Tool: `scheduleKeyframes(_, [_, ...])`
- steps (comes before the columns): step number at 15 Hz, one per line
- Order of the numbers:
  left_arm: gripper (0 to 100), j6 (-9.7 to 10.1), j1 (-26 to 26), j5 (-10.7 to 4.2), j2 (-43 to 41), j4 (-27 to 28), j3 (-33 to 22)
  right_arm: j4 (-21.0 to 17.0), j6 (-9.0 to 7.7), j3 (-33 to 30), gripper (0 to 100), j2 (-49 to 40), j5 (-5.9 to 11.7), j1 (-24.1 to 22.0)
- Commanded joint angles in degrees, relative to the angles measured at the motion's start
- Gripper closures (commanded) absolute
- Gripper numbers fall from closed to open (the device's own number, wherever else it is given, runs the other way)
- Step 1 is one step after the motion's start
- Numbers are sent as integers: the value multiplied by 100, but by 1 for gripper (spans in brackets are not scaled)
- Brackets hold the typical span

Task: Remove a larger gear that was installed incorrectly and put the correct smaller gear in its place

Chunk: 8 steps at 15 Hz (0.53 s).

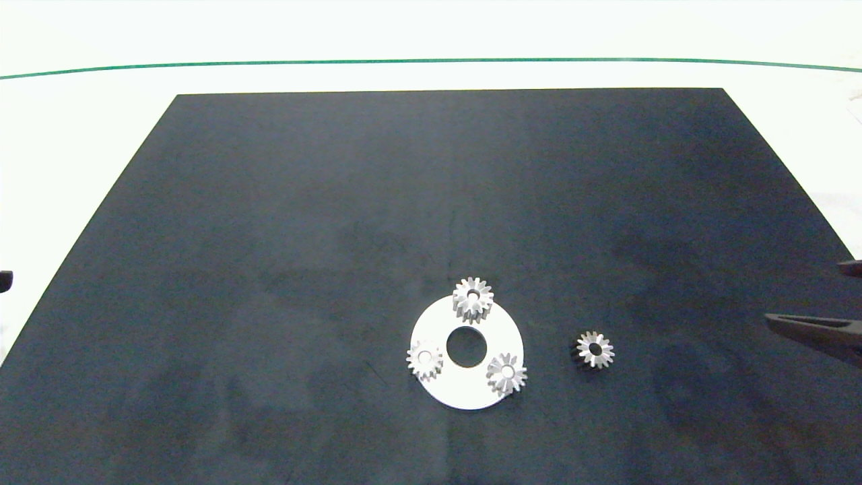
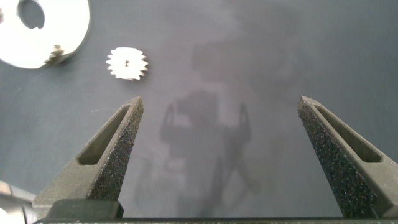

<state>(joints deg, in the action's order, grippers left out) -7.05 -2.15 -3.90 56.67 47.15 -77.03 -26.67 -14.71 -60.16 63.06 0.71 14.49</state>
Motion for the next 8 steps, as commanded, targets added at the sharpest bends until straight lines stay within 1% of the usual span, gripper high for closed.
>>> scheduleKeyframes(1, [0, 1, 4, -14, -218, -4, -49, -110, -242, -620, 0, 1173, 52, 1108])
scheduleKeyframes(2, [0, 1, -5, -14, -236, -4, -75, -128, -260, -875, 0, 1428, 167, 1319])
scheduleKeyframes(3, [0, 1, -23, -23, -245, -4, -137, -224, -286, -1182, 0, 1727, 290, 1548])
scheduleKeyframes(4, [0, 1, -23, -23, -297, 4, -163, -470, -330, -1569, 0, 2061, 386, 1732])
scheduleKeyframes(6, [0, -7, 4, -14, -473, 13, -163, -1059, -348, -2474, 0, 2711, 518, 2075])
scheduleKeyframes(8, [0, -7, 4, -23, -499, 22, -181, -1499, -357, -3283, 0, 3353, 738, 2312])
